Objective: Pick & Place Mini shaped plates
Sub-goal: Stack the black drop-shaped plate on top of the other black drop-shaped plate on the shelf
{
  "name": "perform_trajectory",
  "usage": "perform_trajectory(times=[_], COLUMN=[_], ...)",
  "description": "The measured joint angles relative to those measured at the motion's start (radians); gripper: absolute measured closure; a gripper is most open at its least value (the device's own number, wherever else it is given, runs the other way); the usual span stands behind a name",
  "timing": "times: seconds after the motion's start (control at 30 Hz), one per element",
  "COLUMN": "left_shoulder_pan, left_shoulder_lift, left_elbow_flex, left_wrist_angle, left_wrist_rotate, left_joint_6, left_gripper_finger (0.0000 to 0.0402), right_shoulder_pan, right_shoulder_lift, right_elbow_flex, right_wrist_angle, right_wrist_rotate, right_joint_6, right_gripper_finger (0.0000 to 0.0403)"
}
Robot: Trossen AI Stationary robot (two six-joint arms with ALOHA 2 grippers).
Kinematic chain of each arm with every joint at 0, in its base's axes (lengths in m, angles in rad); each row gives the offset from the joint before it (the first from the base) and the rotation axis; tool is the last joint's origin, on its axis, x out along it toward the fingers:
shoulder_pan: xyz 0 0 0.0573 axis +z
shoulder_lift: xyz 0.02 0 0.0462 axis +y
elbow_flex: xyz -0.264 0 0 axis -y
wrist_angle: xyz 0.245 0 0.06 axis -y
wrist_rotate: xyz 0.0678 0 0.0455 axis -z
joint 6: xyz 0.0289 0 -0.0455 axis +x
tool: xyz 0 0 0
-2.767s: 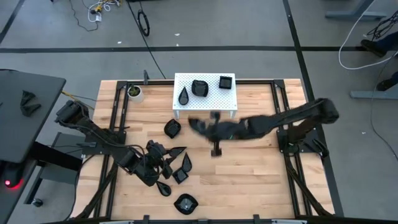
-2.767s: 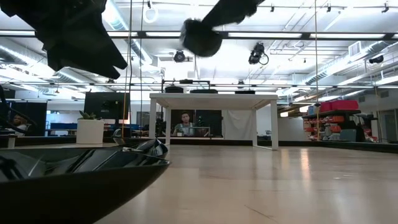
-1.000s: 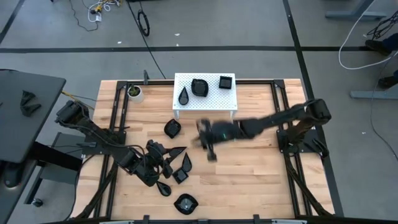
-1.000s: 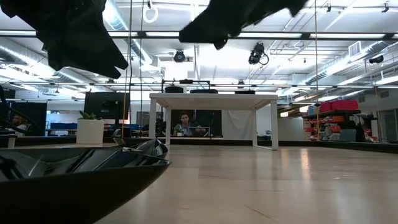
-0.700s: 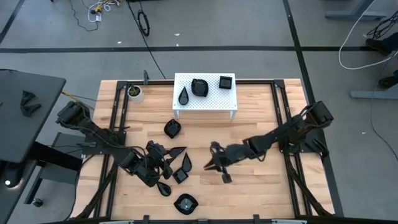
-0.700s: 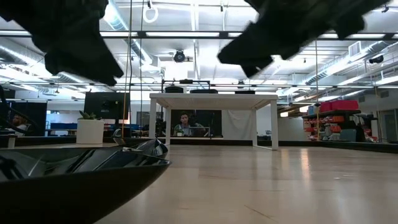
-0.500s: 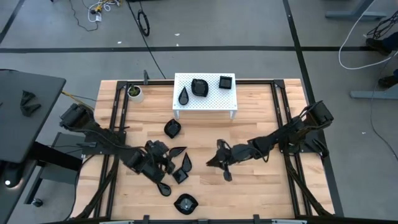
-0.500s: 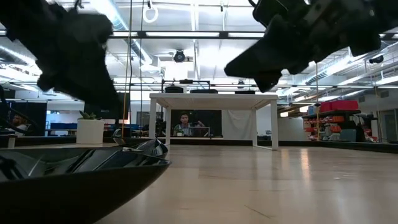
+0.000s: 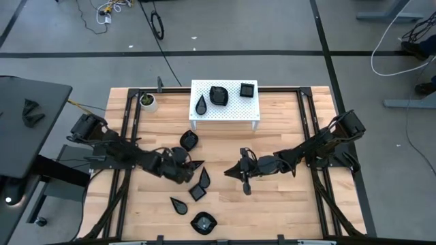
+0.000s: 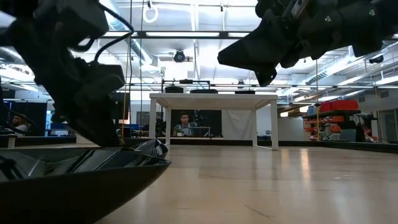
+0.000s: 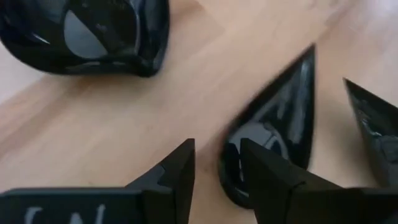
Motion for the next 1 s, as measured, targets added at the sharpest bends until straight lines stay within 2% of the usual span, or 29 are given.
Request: perform_trajectory(times=[0.13, 0.4, 0.7, 0.9, 1.0], left_shoulder_pan=[0.013, 0.015, -0.004, -0.045, -0.069], left_shoulder_lift=[0.0, 0.0, 0.0, 0.0, -0.001], left_elbow_flex=[-0.054, -0.099, -0.099, -0.099, -0.099], left_wrist_angle=[0.118, 0.291, 0.29, 0.289, 0.288], left_wrist_rotate=[-0.044, -0.004, 0.05, 0.007, -0.047], left_joint_6=[0.046, 0.227, 0.255, 0.198, 0.139], left_gripper_finger=[0.0269, 0.0289, 0.0391, 0.0396, 0.0397], right_shoulder_pan=[0.0, 0.0, 0.0, 0.0, 0.0], right_shoulder_lift=[0.0, 0.0, 0.0, 0.0, 0.0], right_elbow_flex=[0.0, 0.0, 0.0, 0.0, 0.0], right_wrist_angle=[0.005, 0.006, 0.007, 0.006, 0.006], right_wrist_rotate=[0.0, 0.001, 0.002, 0.002, 0.002], right_joint_6=[0.0, -0.016, -0.016, -0.016, -0.016], right_gripper_finger=[0.0367, 0.0367, 0.0367, 0.0367, 0.0367])
